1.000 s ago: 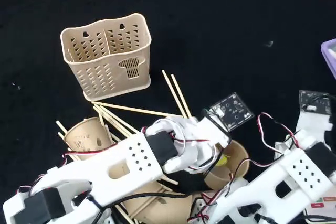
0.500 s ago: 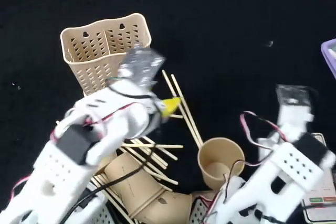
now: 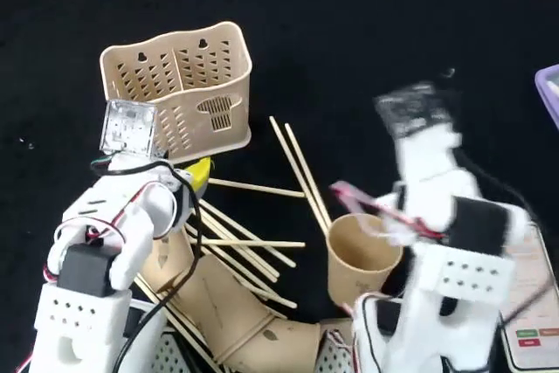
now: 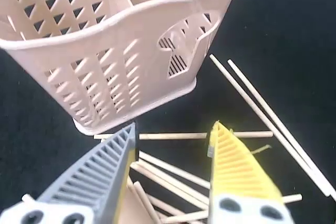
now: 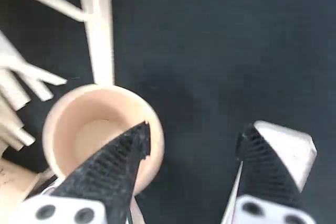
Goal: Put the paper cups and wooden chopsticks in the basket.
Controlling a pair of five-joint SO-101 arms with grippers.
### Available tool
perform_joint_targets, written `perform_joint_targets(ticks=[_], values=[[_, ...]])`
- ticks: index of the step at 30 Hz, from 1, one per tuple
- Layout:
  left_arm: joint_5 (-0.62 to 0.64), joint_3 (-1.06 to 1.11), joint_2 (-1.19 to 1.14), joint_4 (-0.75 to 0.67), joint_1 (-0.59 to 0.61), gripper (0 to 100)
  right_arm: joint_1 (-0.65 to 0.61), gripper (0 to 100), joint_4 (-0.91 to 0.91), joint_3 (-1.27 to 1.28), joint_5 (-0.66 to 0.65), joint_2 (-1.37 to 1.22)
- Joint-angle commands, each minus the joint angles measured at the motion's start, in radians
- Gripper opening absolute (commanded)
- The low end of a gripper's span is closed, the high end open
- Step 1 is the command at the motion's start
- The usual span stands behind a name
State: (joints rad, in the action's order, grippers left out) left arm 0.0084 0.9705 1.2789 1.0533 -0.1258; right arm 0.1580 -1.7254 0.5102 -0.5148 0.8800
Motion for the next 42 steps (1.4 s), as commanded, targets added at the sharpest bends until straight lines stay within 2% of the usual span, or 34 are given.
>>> perform_joint_targets(ticks=[1,8,18,20,23,27,32,38,42], values=[[0.02,0.002,0.028,-0.026,0.005,23,-0.167,27.6,0.086,0.117,0.032,-0.074],[0.02,0.03,0.068,-0.02,0.005,23,-0.167,27.6,0.025,0.209,-0.115,-0.09],[0.02,0.062,0.097,-0.018,0.005,23,-0.167,26.5,0.021,0.303,-0.465,-0.096],[0.02,0.064,0.109,-0.018,0.008,23,-0.167,19.8,0.02,0.32,-0.502,-0.091],[0.02,0.067,0.138,-0.017,0.007,23,-0.167,2.0,0.015,0.315,-0.526,-0.09],[0.02,0.067,0.184,0.014,0.005,23,-0.155,0.8,-0.035,0.237,-0.489,-0.09],[0.02,0.068,0.244,0.032,0.005,23,-0.141,1.1,-0.012,0.14,-0.385,-0.096],[0.012,0.062,0.258,0.025,0.015,23,-0.146,1.1,0.198,0.119,-0.11,-0.091],[0.012,-0.012,0.256,0.029,0.067,23,-0.149,1.1,0.184,-0.073,0.11,-0.091]])
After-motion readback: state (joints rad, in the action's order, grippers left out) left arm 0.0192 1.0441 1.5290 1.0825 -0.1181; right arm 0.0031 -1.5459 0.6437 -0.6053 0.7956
